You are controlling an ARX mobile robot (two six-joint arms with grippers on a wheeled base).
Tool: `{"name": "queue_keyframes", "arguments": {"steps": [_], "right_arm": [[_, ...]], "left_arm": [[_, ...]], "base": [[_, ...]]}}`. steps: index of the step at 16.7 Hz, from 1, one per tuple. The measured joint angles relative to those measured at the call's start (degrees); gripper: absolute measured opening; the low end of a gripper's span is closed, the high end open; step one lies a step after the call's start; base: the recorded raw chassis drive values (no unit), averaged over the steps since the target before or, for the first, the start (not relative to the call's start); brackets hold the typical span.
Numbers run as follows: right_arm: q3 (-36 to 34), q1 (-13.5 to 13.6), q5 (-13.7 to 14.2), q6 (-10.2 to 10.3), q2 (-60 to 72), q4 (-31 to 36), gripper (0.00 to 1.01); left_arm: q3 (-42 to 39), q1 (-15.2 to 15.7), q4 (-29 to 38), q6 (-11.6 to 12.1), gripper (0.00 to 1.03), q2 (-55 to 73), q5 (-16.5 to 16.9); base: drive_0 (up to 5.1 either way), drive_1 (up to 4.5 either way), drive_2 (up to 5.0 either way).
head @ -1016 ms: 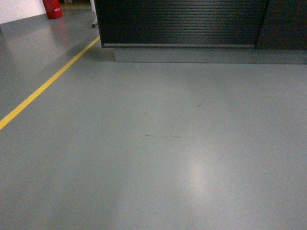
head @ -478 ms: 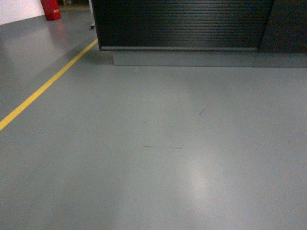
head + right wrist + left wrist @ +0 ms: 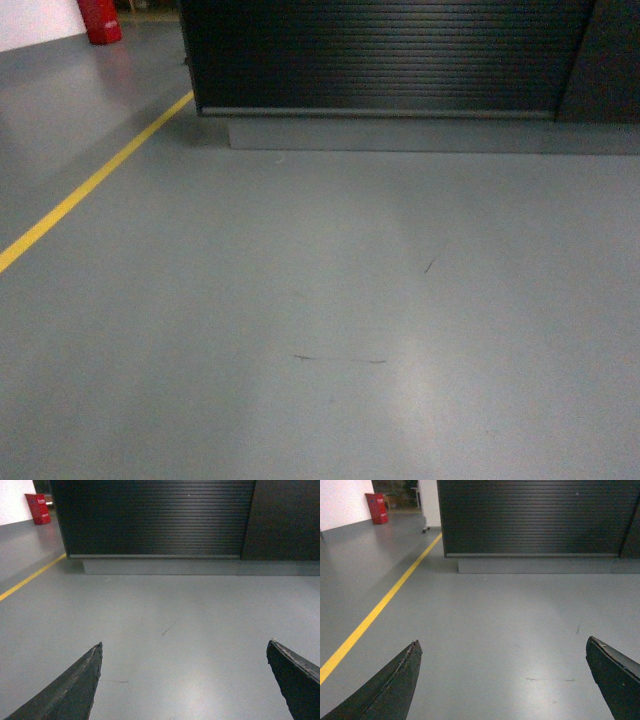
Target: Place dark red mango on scale at checkout
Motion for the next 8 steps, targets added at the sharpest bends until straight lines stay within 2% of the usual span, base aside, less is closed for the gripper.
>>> {"name": "queue_keyframes", "arguments": {"steps": [4, 8], "right_arm": [[0.0, 0.0, 0.0, 0.0, 0.0, -0.2, 0.98], [0.0, 0.0, 0.0, 0.0, 0.0, -0.1, 0.98]], "left_arm": [[0.0, 0.0, 0.1, 0.0, 0.98, 0.0, 0.1], [0.0, 0.0, 0.0, 0.0, 0.98, 0.0, 0.0]], "base": [[0.0, 0.00, 0.0], [-0.1, 4.21, -4.4]]}}
